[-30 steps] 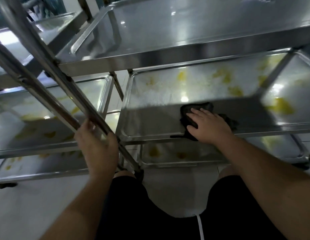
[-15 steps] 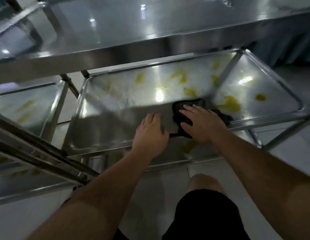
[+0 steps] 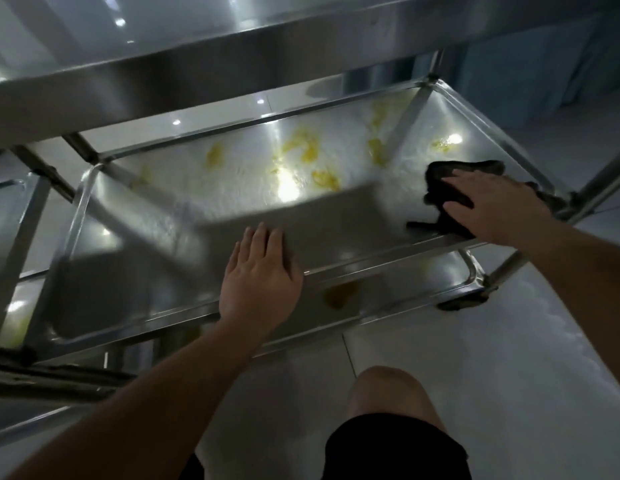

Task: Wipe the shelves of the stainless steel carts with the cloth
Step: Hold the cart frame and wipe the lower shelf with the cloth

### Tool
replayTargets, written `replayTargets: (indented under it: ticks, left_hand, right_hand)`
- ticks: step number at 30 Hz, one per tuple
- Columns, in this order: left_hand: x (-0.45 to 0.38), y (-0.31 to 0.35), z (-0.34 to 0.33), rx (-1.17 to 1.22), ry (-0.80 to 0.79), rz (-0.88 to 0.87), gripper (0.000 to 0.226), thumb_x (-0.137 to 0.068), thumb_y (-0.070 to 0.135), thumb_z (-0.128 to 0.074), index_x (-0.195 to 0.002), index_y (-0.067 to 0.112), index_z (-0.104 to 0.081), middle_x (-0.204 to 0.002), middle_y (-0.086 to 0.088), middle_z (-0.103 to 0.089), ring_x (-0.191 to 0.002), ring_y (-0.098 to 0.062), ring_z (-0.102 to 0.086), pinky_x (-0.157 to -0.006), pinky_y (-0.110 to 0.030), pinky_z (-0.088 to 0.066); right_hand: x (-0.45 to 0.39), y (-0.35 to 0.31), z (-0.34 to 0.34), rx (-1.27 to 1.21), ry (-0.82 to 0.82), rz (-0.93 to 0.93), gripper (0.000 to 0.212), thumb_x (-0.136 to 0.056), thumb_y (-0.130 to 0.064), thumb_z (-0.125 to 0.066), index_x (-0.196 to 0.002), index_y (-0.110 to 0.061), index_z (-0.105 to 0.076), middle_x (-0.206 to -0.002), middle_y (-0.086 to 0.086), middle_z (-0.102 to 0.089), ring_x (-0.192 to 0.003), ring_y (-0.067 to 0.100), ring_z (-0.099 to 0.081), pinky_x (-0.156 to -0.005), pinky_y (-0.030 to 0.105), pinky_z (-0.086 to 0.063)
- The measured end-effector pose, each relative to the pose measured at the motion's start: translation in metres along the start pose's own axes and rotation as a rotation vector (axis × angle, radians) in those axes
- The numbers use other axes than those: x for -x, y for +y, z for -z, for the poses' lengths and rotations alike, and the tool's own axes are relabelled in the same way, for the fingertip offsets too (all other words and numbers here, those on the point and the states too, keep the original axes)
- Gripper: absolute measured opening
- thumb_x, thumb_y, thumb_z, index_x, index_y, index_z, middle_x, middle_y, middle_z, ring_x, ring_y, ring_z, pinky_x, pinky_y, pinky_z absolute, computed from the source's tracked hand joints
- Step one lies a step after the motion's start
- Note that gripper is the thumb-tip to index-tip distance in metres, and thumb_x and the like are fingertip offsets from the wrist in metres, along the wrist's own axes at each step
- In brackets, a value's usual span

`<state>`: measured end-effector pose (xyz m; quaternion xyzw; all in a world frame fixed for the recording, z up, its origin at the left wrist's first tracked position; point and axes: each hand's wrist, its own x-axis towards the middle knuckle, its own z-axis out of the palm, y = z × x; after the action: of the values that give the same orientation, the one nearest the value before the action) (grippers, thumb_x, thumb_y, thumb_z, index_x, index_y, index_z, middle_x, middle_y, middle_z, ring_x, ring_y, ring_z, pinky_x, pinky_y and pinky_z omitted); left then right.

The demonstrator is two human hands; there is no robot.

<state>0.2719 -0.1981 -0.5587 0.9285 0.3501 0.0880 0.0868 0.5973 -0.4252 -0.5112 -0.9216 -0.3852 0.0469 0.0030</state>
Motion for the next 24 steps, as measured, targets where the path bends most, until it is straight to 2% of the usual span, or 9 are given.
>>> replayTargets:
  ticks: [3,5,9,11,14,17,20,22,24]
  left_hand:
    - [0.002,0.0,-0.001,-0.029,-0.018,-0.016,0.074,-0.101,0.057,-0.015,-0.165,0.02,-0.027,-0.174,-0.011,-0.023,-0.163,-0.028,-0.013,-0.131,-0.041,-0.006]
    - [0.001,0.001,-0.002,-0.039,-0.021,-0.022,0.073,-0.103,0.056,-0.013,-0.165,0.019,-0.026,-0.174,-0.012,-0.023,-0.163,-0.029,-0.013,-0.131,-0.042,-0.006]
    - [0.0,0.003,0.0,-0.058,-0.049,-0.015,0.076,-0.1,0.055,-0.012,-0.166,0.018,-0.024,-0.175,-0.012,-0.02,-0.164,-0.029,-0.01,-0.132,-0.042,-0.005]
    - [0.0,0.003,0.001,-0.065,-0.056,-0.012,0.077,-0.1,0.055,-0.011,-0.167,0.019,-0.023,-0.175,-0.012,-0.018,-0.164,-0.029,-0.008,-0.133,-0.043,-0.004]
    - [0.001,0.006,0.003,-0.052,-0.048,0.005,0.074,-0.102,0.053,-0.014,-0.167,0.018,-0.024,-0.175,-0.011,-0.019,-0.164,-0.028,-0.008,-0.133,-0.043,-0.005]
    - [0.0,0.006,0.004,-0.042,-0.059,0.005,0.071,-0.104,0.049,-0.016,-0.167,0.016,-0.022,-0.176,-0.011,-0.018,-0.164,-0.027,-0.007,-0.133,-0.042,-0.006]
    - [0.001,0.004,0.003,-0.026,-0.054,0.006,0.068,-0.106,0.046,-0.022,-0.165,0.013,-0.024,-0.175,-0.01,-0.02,-0.164,-0.025,-0.008,-0.133,-0.042,-0.008]
    - [0.001,0.004,0.003,-0.032,-0.048,0.003,0.071,-0.105,0.048,-0.021,-0.166,0.012,-0.026,-0.175,-0.01,-0.021,-0.164,-0.026,-0.01,-0.133,-0.042,-0.009]
    - [0.002,0.004,0.003,-0.026,-0.036,0.005,0.074,-0.102,0.05,-0.019,-0.164,0.012,-0.03,-0.174,-0.011,-0.024,-0.163,-0.026,-0.012,-0.133,-0.042,-0.01]
  right_hand:
    - [-0.016,0.024,0.0,-0.037,0.008,-0.124,0.061,-0.1,-0.056,-0.03,-0.157,-0.035,-0.037,-0.168,-0.002,-0.036,-0.148,0.032,-0.041,-0.121,0.058,-0.033]
    - [-0.028,0.026,-0.001,-0.072,0.0,-0.221,0.061,-0.1,-0.052,-0.028,-0.157,-0.03,-0.036,-0.169,0.002,-0.032,-0.15,0.036,-0.036,-0.121,0.06,-0.03]
    - [-0.046,-0.027,-0.001,-0.155,0.003,-0.378,0.069,-0.1,-0.054,-0.023,-0.16,-0.023,-0.032,-0.173,0.003,-0.023,-0.156,0.039,-0.024,-0.121,0.063,-0.023]
    - [-0.05,-0.079,-0.001,-0.169,-0.007,-0.293,0.066,-0.101,-0.052,-0.026,-0.159,-0.023,-0.035,-0.172,0.002,-0.023,-0.155,0.036,-0.025,-0.119,0.059,-0.028]
    - [-0.05,-0.174,-0.008,-0.125,0.016,-0.005,0.06,-0.103,-0.051,-0.029,-0.155,-0.023,-0.04,-0.169,0.001,-0.029,-0.153,0.032,-0.029,-0.116,0.053,-0.034]
    - [-0.047,-0.247,-0.017,-0.133,-0.025,0.348,0.058,-0.106,-0.05,-0.028,-0.161,-0.034,-0.036,-0.173,-0.01,-0.024,-0.159,0.022,-0.02,-0.123,0.05,-0.023]
    - [-0.053,-0.254,-0.018,-0.142,-0.038,0.526,0.055,-0.107,-0.05,-0.029,-0.161,-0.04,-0.037,-0.171,-0.016,-0.026,-0.159,0.014,-0.021,-0.125,0.046,-0.02]
    - [-0.06,-0.234,-0.016,-0.119,-0.003,0.54,0.055,-0.106,-0.051,-0.033,-0.159,-0.038,-0.04,-0.17,-0.014,-0.03,-0.157,0.015,-0.026,-0.124,0.046,-0.025]
    - [-0.071,-0.205,-0.013,-0.108,0.029,0.467,0.057,-0.104,-0.053,-0.036,-0.158,-0.037,-0.042,-0.169,-0.011,-0.033,-0.156,0.019,-0.031,-0.122,0.048,-0.031]
